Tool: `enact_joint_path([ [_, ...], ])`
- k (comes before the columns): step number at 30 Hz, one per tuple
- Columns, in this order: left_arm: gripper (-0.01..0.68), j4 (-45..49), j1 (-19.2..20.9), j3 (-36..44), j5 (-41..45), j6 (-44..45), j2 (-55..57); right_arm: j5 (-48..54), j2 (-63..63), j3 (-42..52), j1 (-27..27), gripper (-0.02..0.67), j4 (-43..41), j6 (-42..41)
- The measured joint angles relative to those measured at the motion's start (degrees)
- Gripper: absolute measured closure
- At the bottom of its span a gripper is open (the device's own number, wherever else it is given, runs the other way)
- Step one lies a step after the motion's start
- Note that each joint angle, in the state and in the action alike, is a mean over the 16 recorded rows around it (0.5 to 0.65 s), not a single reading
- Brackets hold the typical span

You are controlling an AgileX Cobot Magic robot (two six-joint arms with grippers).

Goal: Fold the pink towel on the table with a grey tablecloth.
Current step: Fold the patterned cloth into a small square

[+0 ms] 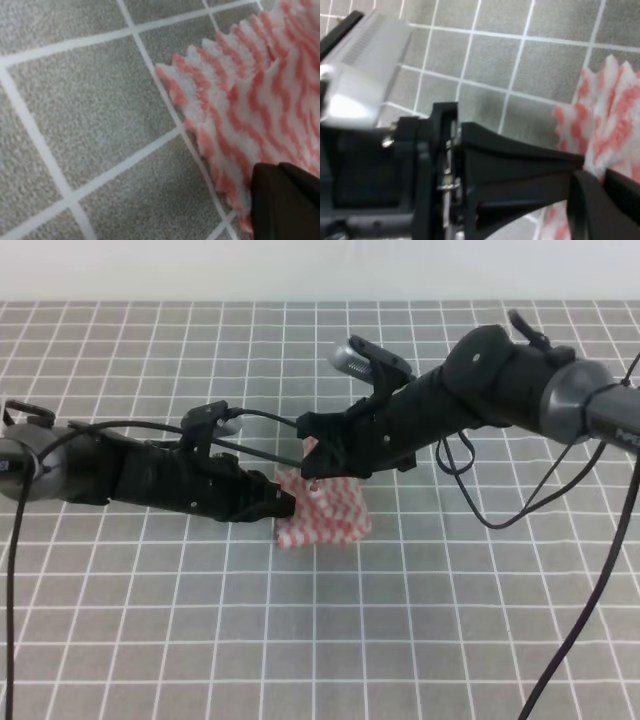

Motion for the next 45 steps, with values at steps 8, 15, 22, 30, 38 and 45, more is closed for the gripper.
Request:
enact_joint_path([
  [8,0.677,0.1,0.1,0.0,0.1,0.2,-0.7,-1.0,1.2,0.0,0.3,0.661,0.4,0.0],
  [15,0.677,0.9,1.1,0.0,0.2,0.5,-2.0,-1.2,1.6,0.0,0.3,0.661,0.6,0.0],
  [22,0.676,1.8,2.9,0.0,0.2,0.3,-3.0,-0.8,1.8,0.0,0.3,0.66,0.9,-0.1],
  [30,0.675,2.0,4.2,0.0,0.1,-0.1,-3.0,-0.6,2.1,0.0,0.8,0.66,1.4,-0.5],
  [38,0.675,2.0,4.2,0.0,0.2,-0.1,-3.1,-1.9,2.2,0.0,1.6,0.66,1.4,-1.1],
  [45,0.675,2.0,4.2,0.0,0.4,-0.1,-3.0,-3.1,2.3,0.0,2.0,0.657,1.0,-1.4],
])
